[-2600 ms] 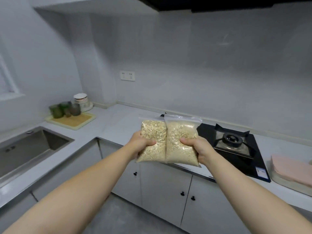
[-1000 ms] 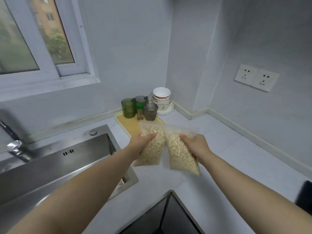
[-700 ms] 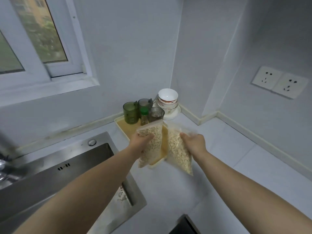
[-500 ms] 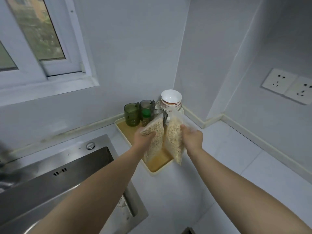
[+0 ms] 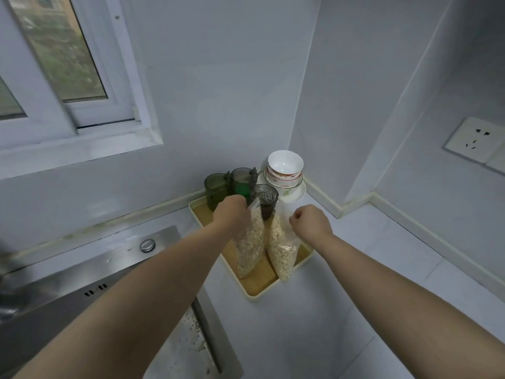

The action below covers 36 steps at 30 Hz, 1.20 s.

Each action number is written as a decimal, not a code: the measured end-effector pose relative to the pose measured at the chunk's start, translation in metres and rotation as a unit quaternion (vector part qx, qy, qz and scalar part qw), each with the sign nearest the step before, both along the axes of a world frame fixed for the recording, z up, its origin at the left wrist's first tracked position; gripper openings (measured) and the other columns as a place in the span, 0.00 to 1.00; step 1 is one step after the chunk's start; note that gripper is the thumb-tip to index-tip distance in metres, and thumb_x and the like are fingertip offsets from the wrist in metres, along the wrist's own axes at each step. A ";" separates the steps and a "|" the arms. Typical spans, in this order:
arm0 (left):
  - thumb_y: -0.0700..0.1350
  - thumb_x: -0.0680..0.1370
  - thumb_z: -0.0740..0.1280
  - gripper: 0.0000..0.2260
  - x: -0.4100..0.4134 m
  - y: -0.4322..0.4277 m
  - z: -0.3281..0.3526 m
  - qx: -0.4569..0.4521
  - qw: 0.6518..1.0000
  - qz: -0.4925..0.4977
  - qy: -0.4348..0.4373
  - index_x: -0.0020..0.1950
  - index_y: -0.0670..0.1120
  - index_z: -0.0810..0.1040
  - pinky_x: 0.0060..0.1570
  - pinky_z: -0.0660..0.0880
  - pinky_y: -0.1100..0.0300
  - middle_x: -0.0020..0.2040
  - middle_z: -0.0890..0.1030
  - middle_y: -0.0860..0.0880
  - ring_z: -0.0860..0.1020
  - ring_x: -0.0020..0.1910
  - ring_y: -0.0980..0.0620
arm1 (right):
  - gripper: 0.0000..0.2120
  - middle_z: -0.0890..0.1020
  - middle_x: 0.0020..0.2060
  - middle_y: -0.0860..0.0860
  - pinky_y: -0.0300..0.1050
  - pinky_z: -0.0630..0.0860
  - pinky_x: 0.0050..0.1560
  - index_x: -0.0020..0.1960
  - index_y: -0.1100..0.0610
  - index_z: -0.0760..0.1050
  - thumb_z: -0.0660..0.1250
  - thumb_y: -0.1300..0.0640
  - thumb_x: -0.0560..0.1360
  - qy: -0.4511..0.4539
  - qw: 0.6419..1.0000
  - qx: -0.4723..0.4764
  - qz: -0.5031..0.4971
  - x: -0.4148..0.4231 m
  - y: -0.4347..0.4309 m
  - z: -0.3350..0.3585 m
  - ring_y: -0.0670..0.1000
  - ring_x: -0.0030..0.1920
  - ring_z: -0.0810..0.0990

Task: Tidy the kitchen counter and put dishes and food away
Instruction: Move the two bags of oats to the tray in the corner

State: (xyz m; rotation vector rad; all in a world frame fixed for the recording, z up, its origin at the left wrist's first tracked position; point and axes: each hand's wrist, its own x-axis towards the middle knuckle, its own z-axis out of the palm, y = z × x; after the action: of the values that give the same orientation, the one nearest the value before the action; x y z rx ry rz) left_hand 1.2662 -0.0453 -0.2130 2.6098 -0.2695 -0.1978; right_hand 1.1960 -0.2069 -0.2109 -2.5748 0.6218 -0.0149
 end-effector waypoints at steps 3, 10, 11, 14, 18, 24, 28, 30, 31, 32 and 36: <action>0.40 0.79 0.61 0.05 0.008 0.005 0.003 -0.039 0.997 0.040 0.052 0.47 0.43 0.76 0.36 0.70 0.62 0.37 0.74 0.49 0.74 0.36 0.52 | 0.17 0.72 0.27 0.52 0.42 0.70 0.33 0.28 0.56 0.68 0.60 0.60 0.76 0.014 0.999 -0.009 0.028 0.009 0.001 0.002 0.54 0.33 0.75; 0.38 0.80 0.56 0.12 0.034 0.039 0.011 -0.135 0.972 0.144 0.127 0.59 0.35 0.75 0.34 0.74 0.59 0.52 0.79 0.37 0.76 0.41 0.45 | 0.14 0.72 0.28 0.52 0.37 0.65 0.28 0.29 0.55 0.67 0.60 0.64 0.72 0.049 0.994 0.003 0.094 0.031 0.010 0.010 0.50 0.31 0.73; 0.37 0.80 0.57 0.13 0.038 0.042 0.011 -0.164 0.965 0.161 0.127 0.60 0.34 0.74 0.32 0.75 0.59 0.55 0.79 0.36 0.76 0.41 0.45 | 0.13 0.73 0.29 0.52 0.37 0.66 0.28 0.30 0.55 0.68 0.60 0.64 0.72 0.057 0.993 0.007 0.105 0.035 0.012 0.009 0.50 0.31 0.74; 0.35 0.79 0.57 0.13 0.047 0.047 0.009 -0.229 0.940 0.212 0.136 0.61 0.32 0.73 0.38 0.79 0.53 0.58 0.78 0.34 0.80 0.48 0.40 | 0.11 0.76 0.33 0.54 0.37 0.70 0.30 0.33 0.57 0.72 0.62 0.64 0.73 0.071 0.987 0.025 0.140 0.045 0.017 0.006 0.50 0.33 0.75; 0.36 0.81 0.58 0.05 0.055 0.050 0.012 -0.272 0.899 0.292 0.179 0.54 0.38 0.73 0.45 0.80 0.53 0.58 0.76 0.36 0.79 0.52 0.39 | 0.13 0.75 0.33 0.53 0.40 0.72 0.36 0.32 0.55 0.71 0.63 0.61 0.75 0.052 0.983 0.035 0.172 0.056 0.024 0.003 0.50 0.35 0.74; 0.37 0.81 0.58 0.15 0.066 0.059 0.007 -0.278 0.901 0.302 0.142 0.68 0.37 0.68 0.45 0.80 0.51 0.59 0.73 0.37 0.76 0.50 0.40 | 0.10 0.75 0.35 0.53 0.41 0.71 0.36 0.38 0.59 0.76 0.63 0.59 0.77 0.004 0.980 0.031 0.195 0.082 0.047 0.003 0.50 0.35 0.73; 0.39 0.81 0.59 0.15 0.070 0.062 0.002 -0.279 0.898 0.309 0.140 0.67 0.39 0.68 0.36 0.80 0.54 0.57 0.73 0.38 0.74 0.40 0.45 | 0.10 0.77 0.36 0.52 0.39 0.68 0.35 0.42 0.60 0.78 0.61 0.58 0.78 -0.064 0.977 0.017 0.203 0.103 0.067 0.008 0.50 0.38 0.74; 0.39 0.81 0.60 0.15 0.071 0.061 0.002 -0.286 0.896 0.308 0.144 0.67 0.39 0.69 0.36 0.80 0.54 0.57 0.73 0.38 0.74 0.40 0.45 | 0.10 0.77 0.37 0.52 0.44 0.72 0.40 0.43 0.60 0.78 0.60 0.58 0.78 -0.085 0.977 0.003 0.197 0.110 0.073 0.006 0.51 0.39 0.75; 0.39 0.81 0.60 0.15 0.072 0.060 0.003 -0.289 0.894 0.309 0.149 0.67 0.39 0.69 0.37 0.80 0.53 0.58 0.74 0.38 0.75 0.41 0.44 | 0.10 0.77 0.37 0.53 0.46 0.72 0.41 0.43 0.61 0.78 0.60 0.58 0.78 -0.082 0.977 -0.005 0.198 0.114 0.074 0.004 0.52 0.40 0.76; 0.39 0.81 0.60 0.14 0.073 0.059 0.003 -0.290 0.893 0.308 0.153 0.66 0.38 0.70 0.37 0.80 0.52 0.58 0.74 0.37 0.76 0.43 0.43 | 0.10 0.78 0.38 0.53 0.47 0.72 0.41 0.43 0.60 0.77 0.60 0.59 0.78 -0.068 0.977 -0.012 0.204 0.118 0.075 0.002 0.53 0.41 0.76; 0.39 0.81 0.60 0.10 0.076 0.052 0.008 -0.322 0.876 0.311 0.178 0.60 0.37 0.72 0.45 0.81 0.47 0.50 0.75 0.38 0.79 0.48 0.39 | 0.09 0.80 0.43 0.55 0.50 0.77 0.47 0.45 0.59 0.77 0.61 0.58 0.78 -0.022 0.972 -0.024 0.231 0.129 0.078 0.003 0.55 0.44 0.79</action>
State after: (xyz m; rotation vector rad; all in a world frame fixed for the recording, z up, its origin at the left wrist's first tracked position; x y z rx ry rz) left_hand 1.3424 0.0069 -0.2049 1.8242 0.5463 -0.2924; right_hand 1.3247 -0.1289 -0.2083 -2.6959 -0.0049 0.0698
